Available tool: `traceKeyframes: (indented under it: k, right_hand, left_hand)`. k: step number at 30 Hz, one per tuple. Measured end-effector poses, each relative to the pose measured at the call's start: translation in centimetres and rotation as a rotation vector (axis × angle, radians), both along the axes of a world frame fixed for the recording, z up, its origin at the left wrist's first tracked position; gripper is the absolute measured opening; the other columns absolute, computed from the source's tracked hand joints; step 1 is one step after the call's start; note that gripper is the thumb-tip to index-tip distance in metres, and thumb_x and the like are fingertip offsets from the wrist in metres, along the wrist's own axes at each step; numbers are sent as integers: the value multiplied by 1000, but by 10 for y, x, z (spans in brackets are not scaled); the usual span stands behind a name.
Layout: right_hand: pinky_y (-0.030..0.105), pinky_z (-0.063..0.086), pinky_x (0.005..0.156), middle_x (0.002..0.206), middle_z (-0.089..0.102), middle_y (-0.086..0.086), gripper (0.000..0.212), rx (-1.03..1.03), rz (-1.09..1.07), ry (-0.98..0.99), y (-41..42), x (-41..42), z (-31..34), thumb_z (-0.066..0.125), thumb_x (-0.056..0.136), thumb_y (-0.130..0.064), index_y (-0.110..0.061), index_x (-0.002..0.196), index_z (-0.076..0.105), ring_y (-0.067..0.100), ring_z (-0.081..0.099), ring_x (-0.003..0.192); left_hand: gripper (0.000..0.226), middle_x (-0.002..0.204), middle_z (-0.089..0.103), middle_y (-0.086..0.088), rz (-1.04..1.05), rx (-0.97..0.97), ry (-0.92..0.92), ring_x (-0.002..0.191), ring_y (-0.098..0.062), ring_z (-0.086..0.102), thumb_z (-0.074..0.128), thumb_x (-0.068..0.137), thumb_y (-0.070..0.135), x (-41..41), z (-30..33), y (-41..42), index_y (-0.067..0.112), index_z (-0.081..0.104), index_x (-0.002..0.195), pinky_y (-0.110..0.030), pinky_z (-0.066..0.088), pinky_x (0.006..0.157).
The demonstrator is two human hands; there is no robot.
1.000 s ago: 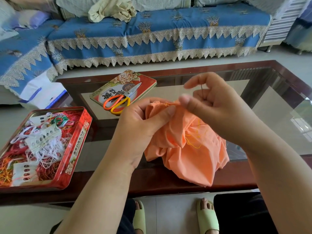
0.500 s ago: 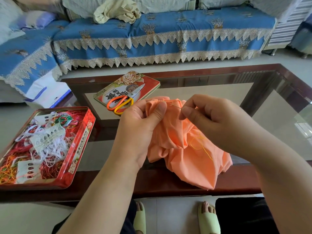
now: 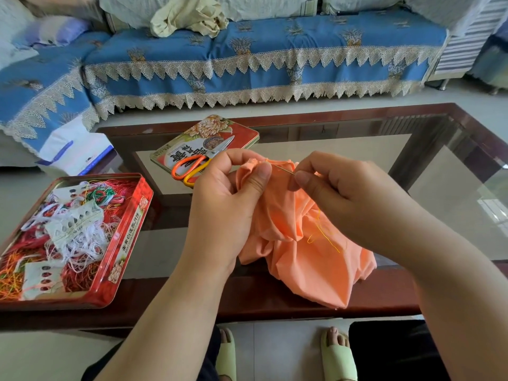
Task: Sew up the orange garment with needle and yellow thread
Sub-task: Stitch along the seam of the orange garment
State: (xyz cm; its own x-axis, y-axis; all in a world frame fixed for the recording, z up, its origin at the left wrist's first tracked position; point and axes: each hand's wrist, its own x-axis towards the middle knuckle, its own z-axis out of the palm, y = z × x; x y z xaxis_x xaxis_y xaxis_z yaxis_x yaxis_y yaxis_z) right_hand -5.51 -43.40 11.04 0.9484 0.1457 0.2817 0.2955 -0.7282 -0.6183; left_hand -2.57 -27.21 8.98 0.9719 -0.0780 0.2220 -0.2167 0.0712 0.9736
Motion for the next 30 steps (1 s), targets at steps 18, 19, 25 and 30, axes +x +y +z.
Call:
traceKeyframes:
  k: [18, 19, 25, 30]
  right_hand:
    - [15, 36, 48, 62, 54, -27, 16, -34, -31, 36, 2, -2, 1, 45, 97, -32, -30, 92, 60, 3, 49, 49]
    - [16, 35, 47, 59, 55, -23, 15, -38, -43, 39, 3, -2, 0, 45, 98, -33, -30, 92, 59, 2, 50, 51]
    - [17, 36, 55, 57, 47, -9, 8, 30, -136, 38, 20, -4, -5, 42, 100, -30, -24, 96, 44, -5, 49, 59]
    - [30, 38, 49, 56, 53, -2, 4, 287, -193, 14, 29, -5, -5, 40, 102, -21, -20, 104, 37, 11, 52, 52]
  left_hand:
    - [15, 77, 67, 12, 120, 335, -378, 74, -2, 65, 62, 94, 10, -3, -4, -1, 25, 60, 91, -18, 52, 64]
    - [16, 78, 67, 10, 129, 391, -459, 75, -5, 65, 59, 95, 5, -3, -5, 0, 20, 61, 92, -20, 52, 64]
    - [18, 75, 62, 10, 224, 574, -759, 59, -5, 54, 52, 95, 14, -3, -14, -3, 5, 68, 94, -21, 44, 51]
    - [14, 84, 66, 16, 150, 432, -585, 77, -6, 67, 49, 94, 18, -8, -17, -12, 17, 62, 100, -32, 54, 63]
